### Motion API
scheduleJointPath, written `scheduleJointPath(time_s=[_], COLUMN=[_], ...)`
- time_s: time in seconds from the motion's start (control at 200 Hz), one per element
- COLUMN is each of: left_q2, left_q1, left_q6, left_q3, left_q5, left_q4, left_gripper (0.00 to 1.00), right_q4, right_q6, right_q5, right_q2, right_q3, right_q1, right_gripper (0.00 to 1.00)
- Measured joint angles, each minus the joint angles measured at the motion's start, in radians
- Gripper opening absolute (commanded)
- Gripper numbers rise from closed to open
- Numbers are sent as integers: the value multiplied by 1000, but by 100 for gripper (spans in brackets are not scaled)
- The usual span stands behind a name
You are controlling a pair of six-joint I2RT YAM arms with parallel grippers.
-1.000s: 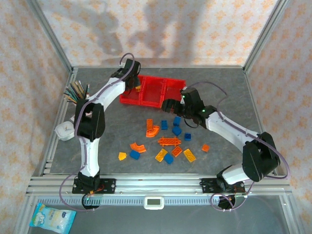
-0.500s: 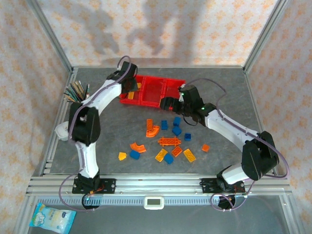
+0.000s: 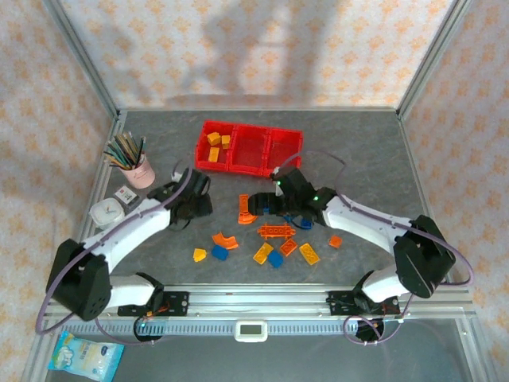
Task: Sort the legos into containers by color
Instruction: Place the lego in the container, then pick up the lego from the middle-left of the table.
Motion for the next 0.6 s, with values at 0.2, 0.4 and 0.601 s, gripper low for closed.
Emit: scheduleJointPath(time_s=[0.2,0.4,0.601], left_q2=[-132,-212,-212], left_q1=[-111,-166,-206], left_q6=[-153,-241,-266], left_q3=[-115,-208,-246], left_q5=[2,43,80], left_q4=[-64,-99,-97], left_gripper=[68,68,68], right_q4=[38,68,80], right_q6=[33,65,72], right_q5=[12,26,38], right_q2=[-12,-12,-12], right_q3=[-64,-89,-89], right_q1=[93,106,115], right_gripper=[100,100,100])
